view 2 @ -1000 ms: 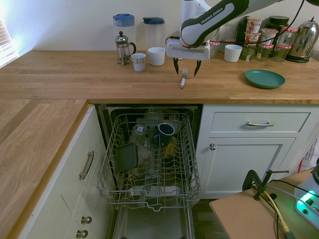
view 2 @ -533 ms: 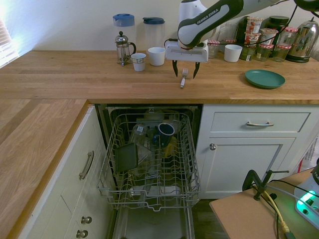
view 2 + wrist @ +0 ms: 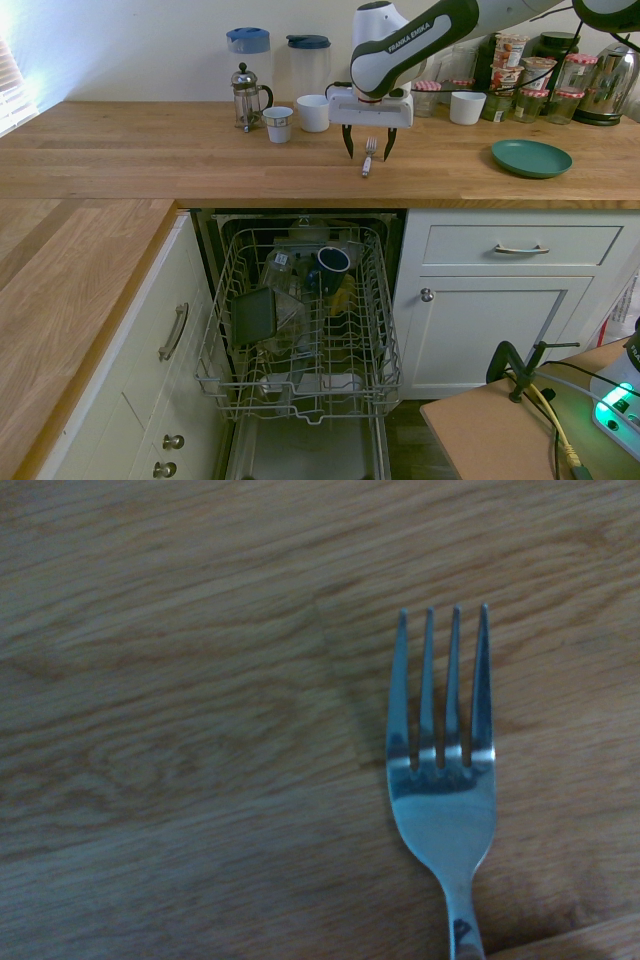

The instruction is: Put the fork in the dishwasher

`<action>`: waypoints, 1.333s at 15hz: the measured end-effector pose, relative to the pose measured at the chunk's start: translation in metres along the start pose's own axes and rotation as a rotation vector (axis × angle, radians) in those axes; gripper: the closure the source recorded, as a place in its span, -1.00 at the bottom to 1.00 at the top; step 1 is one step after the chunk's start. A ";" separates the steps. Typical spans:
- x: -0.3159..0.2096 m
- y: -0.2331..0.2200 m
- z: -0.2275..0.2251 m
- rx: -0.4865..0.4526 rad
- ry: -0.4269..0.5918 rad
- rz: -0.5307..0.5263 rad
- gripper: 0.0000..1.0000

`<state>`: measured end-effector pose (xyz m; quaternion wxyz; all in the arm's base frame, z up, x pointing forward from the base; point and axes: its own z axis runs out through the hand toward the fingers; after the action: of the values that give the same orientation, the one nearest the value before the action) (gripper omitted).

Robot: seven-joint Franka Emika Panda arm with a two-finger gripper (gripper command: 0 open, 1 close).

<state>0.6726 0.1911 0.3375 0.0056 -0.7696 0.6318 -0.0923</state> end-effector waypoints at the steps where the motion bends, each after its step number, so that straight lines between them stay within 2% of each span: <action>1: 0.001 -0.001 0.000 0.001 0.000 0.001 1.00; 20: 0.017 0.001 0.001 -0.044 -0.044 -0.021 1.00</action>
<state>0.6751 0.1742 0.3390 0.0015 -0.7780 0.6252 -0.0616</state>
